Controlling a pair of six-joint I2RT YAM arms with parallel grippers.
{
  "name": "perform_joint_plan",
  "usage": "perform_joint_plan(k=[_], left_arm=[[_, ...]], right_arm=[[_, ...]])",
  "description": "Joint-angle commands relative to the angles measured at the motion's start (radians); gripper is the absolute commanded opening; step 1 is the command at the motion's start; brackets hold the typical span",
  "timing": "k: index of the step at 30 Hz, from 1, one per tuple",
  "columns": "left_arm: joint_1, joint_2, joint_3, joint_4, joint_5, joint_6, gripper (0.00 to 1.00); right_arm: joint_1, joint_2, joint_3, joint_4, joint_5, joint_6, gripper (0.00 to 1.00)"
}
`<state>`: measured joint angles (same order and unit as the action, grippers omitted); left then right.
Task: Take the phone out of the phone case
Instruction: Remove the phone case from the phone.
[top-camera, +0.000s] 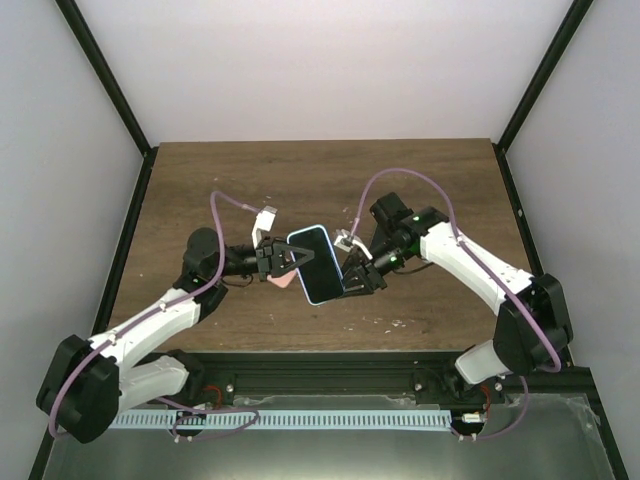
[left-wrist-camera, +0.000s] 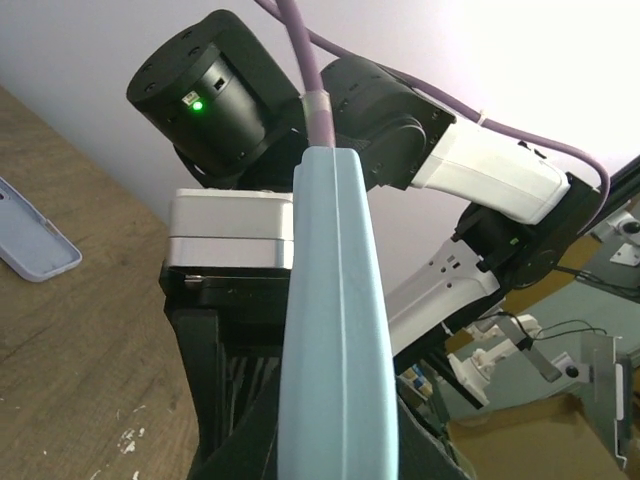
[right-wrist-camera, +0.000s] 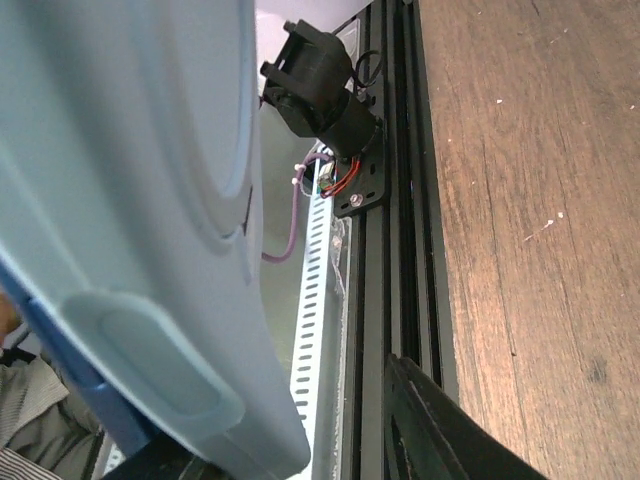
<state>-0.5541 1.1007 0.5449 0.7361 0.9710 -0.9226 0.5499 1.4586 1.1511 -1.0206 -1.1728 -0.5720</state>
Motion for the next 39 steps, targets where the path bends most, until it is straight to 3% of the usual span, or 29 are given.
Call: perform_joint_plan(k=[1,11,27,34,39], left_arm=[[-0.090,-0.016,0.008,-0.097,0.127,0.040,0.00],[-0.099,-0.006,-0.026,-0.190,0.095,0.114,0.00],[-0.116,0.068,-0.009,-0.314,0.070,0.198,0.00],[-0.115,0.084,0.022,-0.332,-0.010,0.207,0.00],[-0.108,0.089,0.100,-0.460,-0.252,0.208,0.00]], right_arm=[[-0.014,0.029,0.114,0.187,-0.115,0.062,0.37],[-0.014,0.004,0.162,0.237,-0.225,0.109,0.50],[-0.013,-0.043,0.156,0.403,-0.263,0.240,0.48],[-0.015,-0.047,0.080,0.396,-0.292,0.229,0.25],[-0.017,-0.073,-0.058,0.520,-0.234,0.326,0.02]])
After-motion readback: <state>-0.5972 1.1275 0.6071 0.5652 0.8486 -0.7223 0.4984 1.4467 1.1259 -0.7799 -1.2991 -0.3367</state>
